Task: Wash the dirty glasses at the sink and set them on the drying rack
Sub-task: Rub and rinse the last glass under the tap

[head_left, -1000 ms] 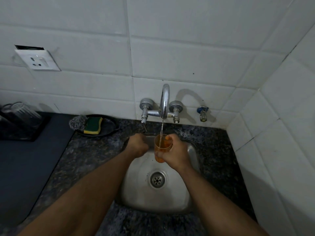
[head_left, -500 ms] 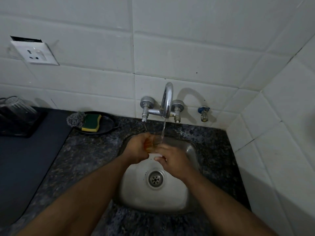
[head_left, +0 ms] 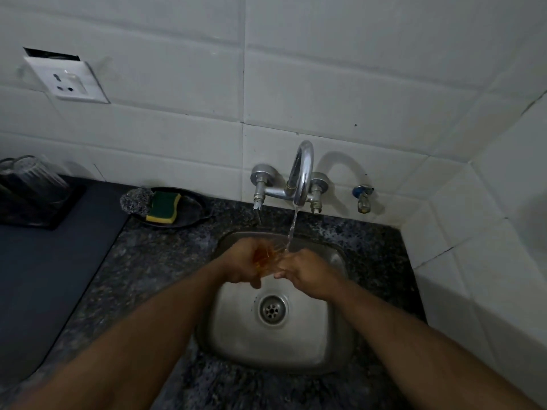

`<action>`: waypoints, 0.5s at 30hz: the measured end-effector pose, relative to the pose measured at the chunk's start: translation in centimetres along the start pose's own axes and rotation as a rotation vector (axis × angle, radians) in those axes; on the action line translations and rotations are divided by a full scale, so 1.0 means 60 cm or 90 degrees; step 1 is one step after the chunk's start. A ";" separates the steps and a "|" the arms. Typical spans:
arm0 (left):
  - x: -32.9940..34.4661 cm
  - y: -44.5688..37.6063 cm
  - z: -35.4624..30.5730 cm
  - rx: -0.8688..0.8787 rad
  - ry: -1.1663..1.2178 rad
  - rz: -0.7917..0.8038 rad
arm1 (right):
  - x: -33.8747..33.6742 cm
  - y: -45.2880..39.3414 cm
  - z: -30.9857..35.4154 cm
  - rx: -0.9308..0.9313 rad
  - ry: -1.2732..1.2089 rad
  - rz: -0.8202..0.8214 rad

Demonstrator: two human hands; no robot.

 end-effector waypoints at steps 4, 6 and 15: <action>0.018 0.014 -0.027 0.133 0.089 -0.255 | 0.002 -0.004 0.009 0.013 -0.082 -0.090; 0.018 0.016 -0.021 0.099 0.087 -0.167 | 0.009 0.001 0.003 -0.016 -0.044 -0.024; 0.025 0.014 -0.040 0.139 0.114 -0.285 | -0.005 -0.008 -0.005 0.003 -0.092 -0.090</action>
Point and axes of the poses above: each hand's wrist, its own y-axis away from the middle knuckle, its own x-axis out of the palm, z = x × y, the point moved 4 cm from there along -y, towards the middle knuckle, and after that the axes turned 8 degrees about y, right-handed, at the moved point
